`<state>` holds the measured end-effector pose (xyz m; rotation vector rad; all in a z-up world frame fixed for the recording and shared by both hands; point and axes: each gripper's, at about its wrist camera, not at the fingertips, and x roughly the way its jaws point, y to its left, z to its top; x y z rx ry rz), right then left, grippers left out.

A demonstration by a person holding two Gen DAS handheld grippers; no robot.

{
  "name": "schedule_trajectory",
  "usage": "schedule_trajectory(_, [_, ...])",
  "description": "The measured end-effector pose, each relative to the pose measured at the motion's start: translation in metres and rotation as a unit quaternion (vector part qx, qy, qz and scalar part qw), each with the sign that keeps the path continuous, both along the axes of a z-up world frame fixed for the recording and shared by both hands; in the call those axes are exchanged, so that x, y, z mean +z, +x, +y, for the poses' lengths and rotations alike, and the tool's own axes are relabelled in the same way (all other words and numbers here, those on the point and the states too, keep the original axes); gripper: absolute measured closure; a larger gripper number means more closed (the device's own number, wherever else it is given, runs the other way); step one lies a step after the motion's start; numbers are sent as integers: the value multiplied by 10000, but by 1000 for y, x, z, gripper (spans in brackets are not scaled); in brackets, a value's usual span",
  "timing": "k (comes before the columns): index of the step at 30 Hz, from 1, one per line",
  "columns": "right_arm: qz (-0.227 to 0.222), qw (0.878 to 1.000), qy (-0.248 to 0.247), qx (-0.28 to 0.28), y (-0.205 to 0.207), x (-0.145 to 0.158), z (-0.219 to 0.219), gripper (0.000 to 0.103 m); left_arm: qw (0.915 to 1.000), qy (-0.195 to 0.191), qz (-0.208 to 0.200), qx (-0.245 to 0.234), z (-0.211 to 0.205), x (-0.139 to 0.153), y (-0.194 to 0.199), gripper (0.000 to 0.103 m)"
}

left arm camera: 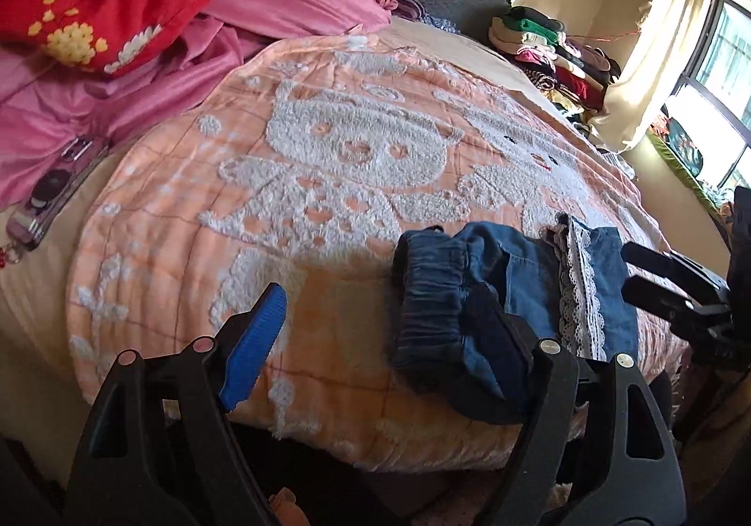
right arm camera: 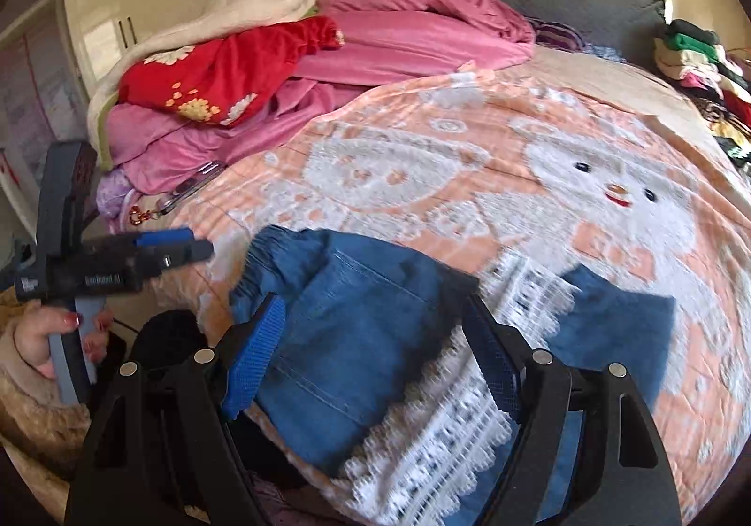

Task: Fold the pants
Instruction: 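Move the left gripper to the elastic cuff while the right gripper moves to the denim leg, then grasp and fold the cuff end over the pants with both grippers, release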

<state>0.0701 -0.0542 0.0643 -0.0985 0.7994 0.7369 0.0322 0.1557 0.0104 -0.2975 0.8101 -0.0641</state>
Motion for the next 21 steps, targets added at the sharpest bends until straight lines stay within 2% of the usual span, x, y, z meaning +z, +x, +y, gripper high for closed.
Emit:
schedule_trajectory(6, [167,9972,-201,707,19,-5,51,26,9963,-633,304,-495,-19,-27,-8,31])
schedule_trajectory(9, [322,9937,-315,1022,31,-11,76,26,9940,-713,379,-739,-37,-38,-8,31])
schedule_trajectory(12, [385,9890,-530,1328,40,-18,96,26,9912,-917,541,-783,-49,-50,-1,33])
schedule_trajectory(13, [440,9871,-574,1431,43,-22,100,26,9896,-1064,552,-796,-51,-54,1,37])
schedule_trajectory(16, [604,9826,-785,1570,53,-36,116,26,9887,-1192,679,-611,-53,-65,5,42])
schedule_trajectory(21, [785,9726,-1010,1944,58,-57,137,26,9860,-1434,688,-508,-47,-69,5,42])
